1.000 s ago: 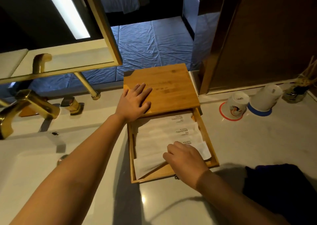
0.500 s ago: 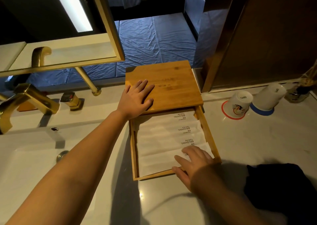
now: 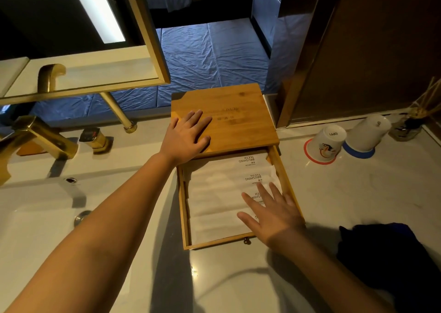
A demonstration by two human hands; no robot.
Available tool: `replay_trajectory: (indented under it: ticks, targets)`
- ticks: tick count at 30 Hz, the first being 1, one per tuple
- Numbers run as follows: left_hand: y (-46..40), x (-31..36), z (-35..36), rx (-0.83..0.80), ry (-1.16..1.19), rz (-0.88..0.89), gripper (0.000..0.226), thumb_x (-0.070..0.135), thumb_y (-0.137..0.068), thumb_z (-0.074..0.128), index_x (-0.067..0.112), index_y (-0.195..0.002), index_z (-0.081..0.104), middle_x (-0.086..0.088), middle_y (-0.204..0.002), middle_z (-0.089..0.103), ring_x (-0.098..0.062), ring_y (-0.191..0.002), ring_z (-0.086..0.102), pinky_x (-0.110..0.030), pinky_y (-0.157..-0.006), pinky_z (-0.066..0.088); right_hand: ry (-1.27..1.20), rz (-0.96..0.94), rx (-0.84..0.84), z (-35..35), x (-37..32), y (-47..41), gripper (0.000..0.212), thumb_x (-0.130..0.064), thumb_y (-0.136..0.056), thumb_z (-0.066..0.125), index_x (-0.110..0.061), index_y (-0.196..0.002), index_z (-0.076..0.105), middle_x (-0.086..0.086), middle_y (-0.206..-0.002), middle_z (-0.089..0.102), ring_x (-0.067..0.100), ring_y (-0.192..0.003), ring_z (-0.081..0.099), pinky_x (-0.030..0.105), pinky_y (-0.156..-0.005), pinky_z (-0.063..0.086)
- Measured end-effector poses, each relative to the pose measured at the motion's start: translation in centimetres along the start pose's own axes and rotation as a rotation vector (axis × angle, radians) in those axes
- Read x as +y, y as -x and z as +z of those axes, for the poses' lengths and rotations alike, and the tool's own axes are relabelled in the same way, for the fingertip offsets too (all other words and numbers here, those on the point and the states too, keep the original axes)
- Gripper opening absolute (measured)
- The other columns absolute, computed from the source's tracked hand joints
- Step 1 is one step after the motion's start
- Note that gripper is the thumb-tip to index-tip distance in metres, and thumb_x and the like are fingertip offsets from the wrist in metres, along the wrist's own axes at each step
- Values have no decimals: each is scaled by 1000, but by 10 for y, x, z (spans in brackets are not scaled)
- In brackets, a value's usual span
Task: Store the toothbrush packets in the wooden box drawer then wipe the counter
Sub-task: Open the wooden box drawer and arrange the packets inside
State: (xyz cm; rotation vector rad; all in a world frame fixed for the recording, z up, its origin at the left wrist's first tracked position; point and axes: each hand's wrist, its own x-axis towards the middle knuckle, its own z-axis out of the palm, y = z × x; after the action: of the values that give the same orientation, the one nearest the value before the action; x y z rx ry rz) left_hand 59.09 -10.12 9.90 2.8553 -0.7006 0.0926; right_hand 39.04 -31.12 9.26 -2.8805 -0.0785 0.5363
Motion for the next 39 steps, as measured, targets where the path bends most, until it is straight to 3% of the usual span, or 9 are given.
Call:
replay_trajectory:
  ticks: [4,7,10,12,14,17,23,31,39]
  targets:
    - [0,0,0,-5,-1,-3,60,55,-88,27,36,-145,25,0,-158,21,-20,-146,15,-47,-115,10,22,15,-59,9,4,1,107,-80,-42,-35,-49,-141,-5,-7,-158,-8,22,-145,-10,42,-116,5]
    - [0,1,0,-2,0,-6,60,55,-88,27,36,-145,26,0,-158,22,-20,-146,15,-47,-115,11,-9,-14,36,1,0,9,90,-77,-59,-20,-46,-142,-3,-10,-154,-14,20,-145,-10,40,-116,8]
    - [1,1,-1,3,1,-5,59,54,-89,28,36,-145,26,0,-158,22,-20,-146,15,-47,-115,11,-184,-163,396,-2,1,26,55,-54,-93,22,-25,-132,48,2,-144,43,17,-135,38,25,-107,31]
    - [1,1,-2,4,2,-3,59,53,-89,28,35,-145,27,0,-158,22,-20,-146,15,-46,-115,11,-469,-158,554,6,4,48,31,-35,-92,36,-26,-85,65,-3,-87,68,4,-86,59,6,-78,41]
    - [1,2,-2,6,0,-4,59,53,-89,29,35,-145,27,0,-157,22,-20,-146,15,-46,-114,12,-871,31,405,17,3,65,33,-29,-90,43,-27,-59,53,-3,-58,57,8,-57,53,7,-51,38]
    - [0,2,-2,0,-5,-1,60,53,-89,28,34,-145,26,-1,-158,22,-20,-146,15,-46,-114,13,-1200,367,-18,34,0,70,44,-18,-96,45,-19,-55,61,-5,-45,59,4,-42,51,13,-40,39]
    - [2,4,-4,-8,-3,-4,60,53,-88,28,34,-145,27,-1,-158,22,-20,-146,15,-45,-114,12,-1634,531,-435,24,-9,50,30,-36,-95,41,-14,-98,62,8,-98,73,22,-75,73,27,-54,54]
    - [0,1,-2,-7,1,2,60,54,-88,27,35,-145,25,0,-158,22,-20,-146,15,-46,-114,12,-1446,457,-366,9,-17,44,25,-25,-94,50,-8,-92,68,6,-82,77,16,-69,71,23,-59,54]
    - [0,0,0,-11,-6,-2,60,55,-88,26,36,-145,25,0,-158,21,-20,-146,15,-46,-114,11,-1519,491,-282,19,-26,42,24,-19,-93,52,-11,-76,67,-4,-52,67,6,-47,60,14,-44,44]
